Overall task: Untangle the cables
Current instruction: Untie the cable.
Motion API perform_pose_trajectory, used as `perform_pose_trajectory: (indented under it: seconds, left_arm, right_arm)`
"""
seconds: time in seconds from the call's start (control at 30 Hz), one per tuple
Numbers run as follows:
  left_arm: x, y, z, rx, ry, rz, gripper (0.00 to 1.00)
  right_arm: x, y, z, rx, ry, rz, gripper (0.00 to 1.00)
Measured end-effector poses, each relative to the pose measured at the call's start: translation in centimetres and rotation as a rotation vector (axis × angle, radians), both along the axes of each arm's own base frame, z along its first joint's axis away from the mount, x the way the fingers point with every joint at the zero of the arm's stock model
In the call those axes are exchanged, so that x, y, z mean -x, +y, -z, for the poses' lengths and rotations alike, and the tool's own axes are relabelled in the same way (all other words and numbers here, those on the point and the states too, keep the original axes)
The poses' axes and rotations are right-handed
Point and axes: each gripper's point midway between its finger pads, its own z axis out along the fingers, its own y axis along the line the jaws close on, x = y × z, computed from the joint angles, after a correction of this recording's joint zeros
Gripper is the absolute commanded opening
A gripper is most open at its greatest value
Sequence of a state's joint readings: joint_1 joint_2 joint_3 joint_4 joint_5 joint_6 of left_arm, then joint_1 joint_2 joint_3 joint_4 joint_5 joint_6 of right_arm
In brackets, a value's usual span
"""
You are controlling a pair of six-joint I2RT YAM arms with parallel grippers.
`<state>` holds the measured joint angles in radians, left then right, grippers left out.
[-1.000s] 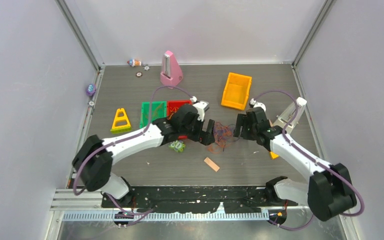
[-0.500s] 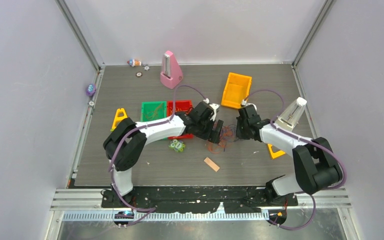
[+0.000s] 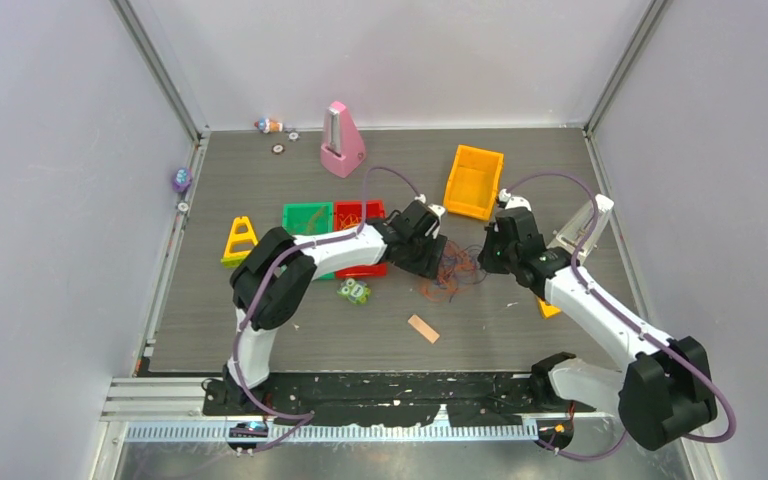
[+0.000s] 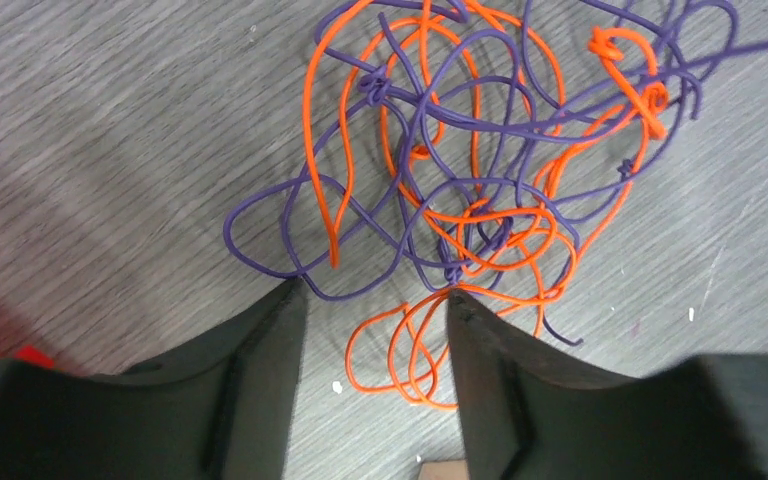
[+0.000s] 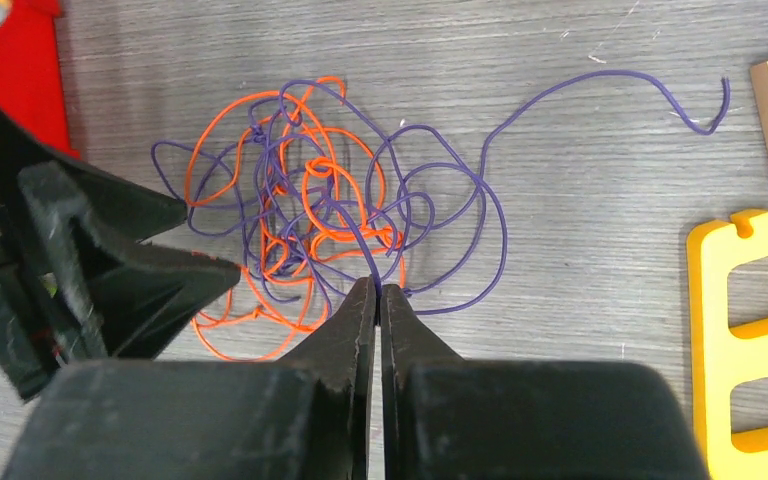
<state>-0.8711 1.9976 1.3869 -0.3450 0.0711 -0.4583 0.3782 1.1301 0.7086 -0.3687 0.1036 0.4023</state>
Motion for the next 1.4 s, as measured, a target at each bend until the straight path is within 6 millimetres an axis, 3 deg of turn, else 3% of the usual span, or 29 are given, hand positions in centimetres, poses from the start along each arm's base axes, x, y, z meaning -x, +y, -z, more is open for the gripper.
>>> perform_pose_trajectory:
  seconds: [0.13,0.2,0.3,0.4,0.57,0.7,0.8,0.9,1.13,1.27,1.4]
  left_arm:
    - [-0.4,-0.5,1.1,-0.016,0.011,0.002,0.12]
    - [-0.7,-0.7,1.3,-0.016,0.004,0.007,0.00]
    - [-0.7,-0.6,1.5,-0.014,-0.003,0.008,0.00]
    - [-0.6,-0.2,1.4,-0.011,-0.021,0.000,0.00]
    - [1.0,3.4,1.4,-0.070,-0.043,-0.028,0.00]
    - [2.7,6.5,0.6,-0.100,-0.058,-0.047,0.00]
    - [3.9,8.7,-1.2,-0.092,-0.092,-0.062,0.00]
    - [4.7,10.2,-3.6,-0.058,-0.143,-0.076,0.00]
    - [5.6,12.2,-7.0,-0.015,-0.221,-0.089,0.00]
    - [5.7,12.1,-7.6,-0.002,-0.237,-0.067,0.16]
    - [5.9,11.6,-7.5,0.015,-0.225,-0.038,0.37]
  right_arm:
    - [0.8,-0.3,-0.6,0.003,0.007,0.000,0.06]
    - [1.1,-0.6,-2.0,0.006,-0.008,0.007,0.06]
    - [0.6,-1.0,-5.7,0.002,-0.079,0.022,0.06]
    - [-0.2,-1.4,-11.8,-0.023,-0.209,0.045,0.06]
    - [-0.4,-2.2,-21.4,-0.062,-0.405,0.077,0.06]
    - [0.2,-3.4,-25.4,-0.061,-0.492,0.113,0.06]
    - [0.7,-4.2,-26.2,-0.043,-0.511,0.134,0.06]
    - [1.0,-4.5,-25.7,-0.024,-0.495,0.138,0.06]
    - [1.2,-4.4,-21.7,0.012,-0.398,0.119,0.06]
    - [1.5,-3.9,-19.6,0.015,-0.343,0.089,0.06]
    - [1.6,-3.4,-19.2,0.003,-0.331,0.065,0.06]
